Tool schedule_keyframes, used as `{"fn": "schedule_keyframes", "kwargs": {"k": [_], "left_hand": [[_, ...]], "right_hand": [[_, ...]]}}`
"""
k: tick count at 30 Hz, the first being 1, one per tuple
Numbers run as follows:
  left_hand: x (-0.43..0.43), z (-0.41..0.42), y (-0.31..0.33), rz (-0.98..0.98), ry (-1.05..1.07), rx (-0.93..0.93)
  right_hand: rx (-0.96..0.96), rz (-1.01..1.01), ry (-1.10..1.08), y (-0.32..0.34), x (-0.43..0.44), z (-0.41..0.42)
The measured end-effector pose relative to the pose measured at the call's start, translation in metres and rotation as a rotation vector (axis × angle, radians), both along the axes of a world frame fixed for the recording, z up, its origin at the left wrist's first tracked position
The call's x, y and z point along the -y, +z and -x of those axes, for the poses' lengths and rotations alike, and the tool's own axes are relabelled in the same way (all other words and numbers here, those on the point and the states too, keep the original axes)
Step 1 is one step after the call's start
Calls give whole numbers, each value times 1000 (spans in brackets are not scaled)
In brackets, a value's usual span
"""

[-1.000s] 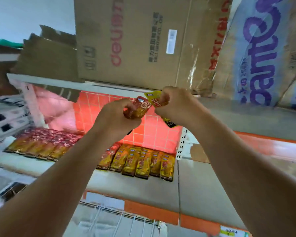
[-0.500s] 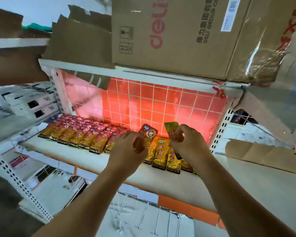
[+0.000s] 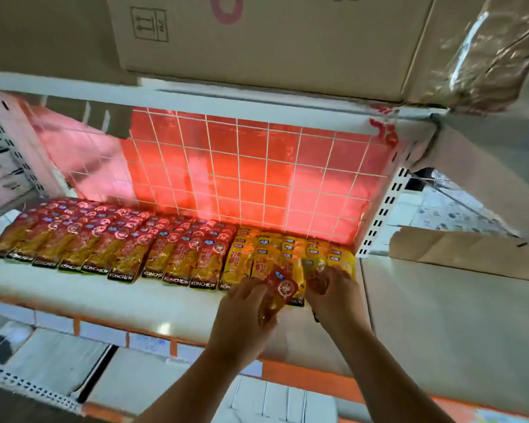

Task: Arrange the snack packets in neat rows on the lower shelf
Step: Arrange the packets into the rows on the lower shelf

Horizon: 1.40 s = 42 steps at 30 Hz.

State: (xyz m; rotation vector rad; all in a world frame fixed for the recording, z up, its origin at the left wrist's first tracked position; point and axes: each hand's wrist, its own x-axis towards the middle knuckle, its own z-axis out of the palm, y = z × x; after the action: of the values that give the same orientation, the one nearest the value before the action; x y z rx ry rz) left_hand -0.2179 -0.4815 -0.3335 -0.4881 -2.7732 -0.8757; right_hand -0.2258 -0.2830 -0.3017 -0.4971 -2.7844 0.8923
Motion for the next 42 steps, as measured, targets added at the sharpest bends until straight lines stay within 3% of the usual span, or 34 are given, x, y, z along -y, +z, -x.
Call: {"fn": "schedule_keyframes", "kwargs": {"k": [14, 34, 42], "left_hand": [[6, 9, -25, -127, -73, 30], [7, 8, -21, -153, -76, 60], [27, 20, -17, -166, -10, 43]], "right_hand": [[24, -121, -253, -30, 11, 34], [66, -231, -159, -35, 10, 28], [-38, -283, -111, -14, 26, 33]]}}
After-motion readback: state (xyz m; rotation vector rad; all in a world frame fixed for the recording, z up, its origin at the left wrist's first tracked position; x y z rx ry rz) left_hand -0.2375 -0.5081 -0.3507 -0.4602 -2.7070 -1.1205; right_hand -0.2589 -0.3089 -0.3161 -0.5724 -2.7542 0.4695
